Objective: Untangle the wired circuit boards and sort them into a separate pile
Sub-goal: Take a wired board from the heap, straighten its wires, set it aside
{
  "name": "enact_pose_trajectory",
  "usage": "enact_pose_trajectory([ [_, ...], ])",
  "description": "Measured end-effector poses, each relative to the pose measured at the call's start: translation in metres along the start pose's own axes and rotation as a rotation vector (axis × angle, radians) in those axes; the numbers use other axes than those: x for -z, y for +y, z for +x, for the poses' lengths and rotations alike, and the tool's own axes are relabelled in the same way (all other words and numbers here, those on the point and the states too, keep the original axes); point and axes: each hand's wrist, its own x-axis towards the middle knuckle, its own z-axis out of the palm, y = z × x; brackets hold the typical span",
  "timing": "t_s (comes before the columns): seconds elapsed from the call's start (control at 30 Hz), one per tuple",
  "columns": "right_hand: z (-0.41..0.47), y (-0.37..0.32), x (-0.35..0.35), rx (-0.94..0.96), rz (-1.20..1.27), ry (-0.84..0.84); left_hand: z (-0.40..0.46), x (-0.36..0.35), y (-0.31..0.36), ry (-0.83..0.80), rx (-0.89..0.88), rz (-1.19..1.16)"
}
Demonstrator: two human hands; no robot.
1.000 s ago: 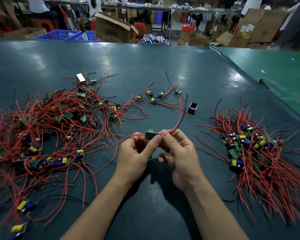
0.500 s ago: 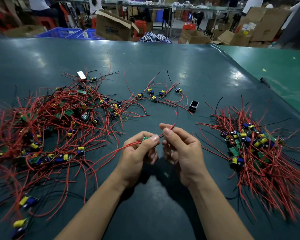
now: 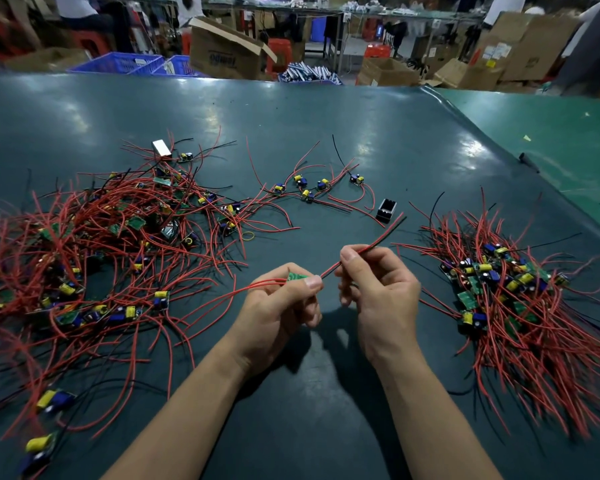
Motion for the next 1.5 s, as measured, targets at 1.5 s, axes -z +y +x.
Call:
enact_pose_trajectory([
  [1.5,0.012,-0.001,0.018,0.154,-0.182,0.229,0.001,0.001,-0.012,0.026,-0.041,0.186],
])
